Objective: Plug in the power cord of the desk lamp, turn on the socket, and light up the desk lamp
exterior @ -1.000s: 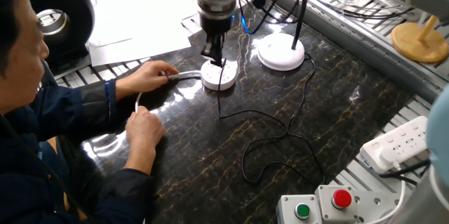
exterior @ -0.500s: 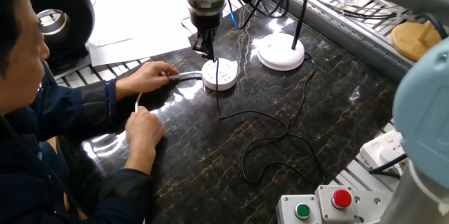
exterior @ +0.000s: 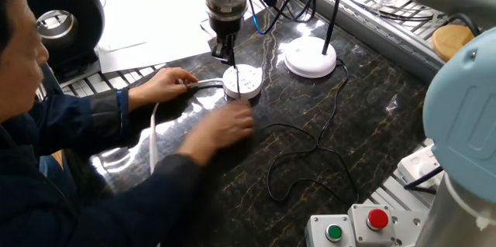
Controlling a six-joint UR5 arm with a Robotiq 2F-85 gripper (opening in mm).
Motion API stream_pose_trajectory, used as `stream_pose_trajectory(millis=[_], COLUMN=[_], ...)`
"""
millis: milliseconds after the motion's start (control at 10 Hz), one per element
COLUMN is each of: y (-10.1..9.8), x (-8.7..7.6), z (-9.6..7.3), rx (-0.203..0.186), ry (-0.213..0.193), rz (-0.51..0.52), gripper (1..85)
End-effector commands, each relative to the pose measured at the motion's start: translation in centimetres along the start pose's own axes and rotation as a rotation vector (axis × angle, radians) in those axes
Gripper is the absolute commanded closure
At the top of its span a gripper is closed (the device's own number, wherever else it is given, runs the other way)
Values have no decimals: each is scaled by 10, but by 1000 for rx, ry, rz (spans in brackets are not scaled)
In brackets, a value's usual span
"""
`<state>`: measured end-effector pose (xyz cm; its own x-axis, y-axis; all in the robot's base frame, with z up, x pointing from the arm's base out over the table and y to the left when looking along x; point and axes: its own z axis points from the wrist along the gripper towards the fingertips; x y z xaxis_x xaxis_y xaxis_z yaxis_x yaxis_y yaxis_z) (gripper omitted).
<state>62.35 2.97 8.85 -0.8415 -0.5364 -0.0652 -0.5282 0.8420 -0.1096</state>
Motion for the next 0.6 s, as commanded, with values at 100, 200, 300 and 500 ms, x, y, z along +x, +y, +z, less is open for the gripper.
stream_pose_trajectory(millis=[100, 200, 300, 500], y=[5, 10, 15, 31], x=[6, 12, 17, 17], z=[1, -2, -3, 2], rx=[-27, -36, -36, -67], ry=[-13, -4, 4, -2], rz=[13, 26, 56, 134], gripper=[843, 843, 843, 843])
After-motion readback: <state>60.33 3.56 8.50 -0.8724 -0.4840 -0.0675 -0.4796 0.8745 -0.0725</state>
